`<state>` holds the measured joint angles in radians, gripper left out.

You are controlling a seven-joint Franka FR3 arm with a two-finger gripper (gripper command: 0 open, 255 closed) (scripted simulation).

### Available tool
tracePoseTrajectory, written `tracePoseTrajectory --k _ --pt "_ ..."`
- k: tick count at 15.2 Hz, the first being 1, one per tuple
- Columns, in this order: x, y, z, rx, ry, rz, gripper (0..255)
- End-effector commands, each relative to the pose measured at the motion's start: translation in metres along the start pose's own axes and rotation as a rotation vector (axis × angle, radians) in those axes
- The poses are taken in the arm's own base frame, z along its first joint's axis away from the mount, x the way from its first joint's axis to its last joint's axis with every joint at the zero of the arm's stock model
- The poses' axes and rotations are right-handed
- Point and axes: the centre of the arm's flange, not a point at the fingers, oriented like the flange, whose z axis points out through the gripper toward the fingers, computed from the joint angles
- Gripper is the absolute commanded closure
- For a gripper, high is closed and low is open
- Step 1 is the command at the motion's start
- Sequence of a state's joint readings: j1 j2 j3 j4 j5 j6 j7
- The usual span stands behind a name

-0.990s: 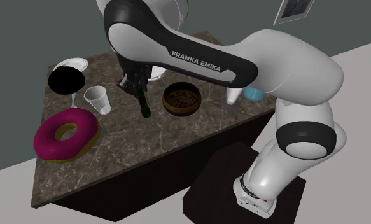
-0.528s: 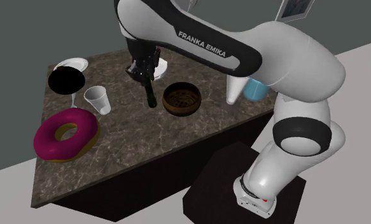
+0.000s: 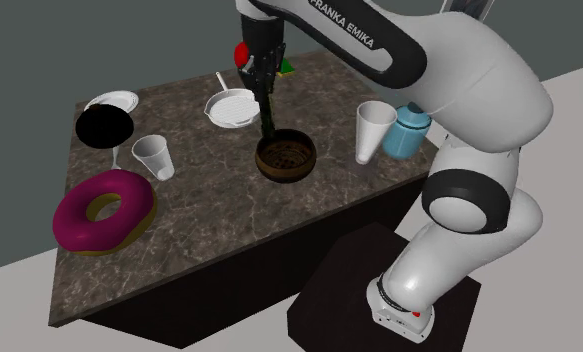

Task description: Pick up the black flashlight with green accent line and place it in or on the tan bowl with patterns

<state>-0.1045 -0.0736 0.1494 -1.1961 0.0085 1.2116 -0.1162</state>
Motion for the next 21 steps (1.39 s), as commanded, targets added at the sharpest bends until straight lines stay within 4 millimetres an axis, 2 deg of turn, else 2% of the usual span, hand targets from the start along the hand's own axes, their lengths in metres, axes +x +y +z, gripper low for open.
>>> tracePoseTrajectory --k 1,3,4,21 --pt "-0.004 0.026 -0.003 0.000 0.000 -0.001 255" --pt "-0.009 0.052 -0.009 0.000 0.000 -0.001 255" --pt "-0.012 0.072 -0.014 0.000 0.000 -0.001 255" --pt "-0.020 0.071 0.075 0.000 0.000 -0.001 255"
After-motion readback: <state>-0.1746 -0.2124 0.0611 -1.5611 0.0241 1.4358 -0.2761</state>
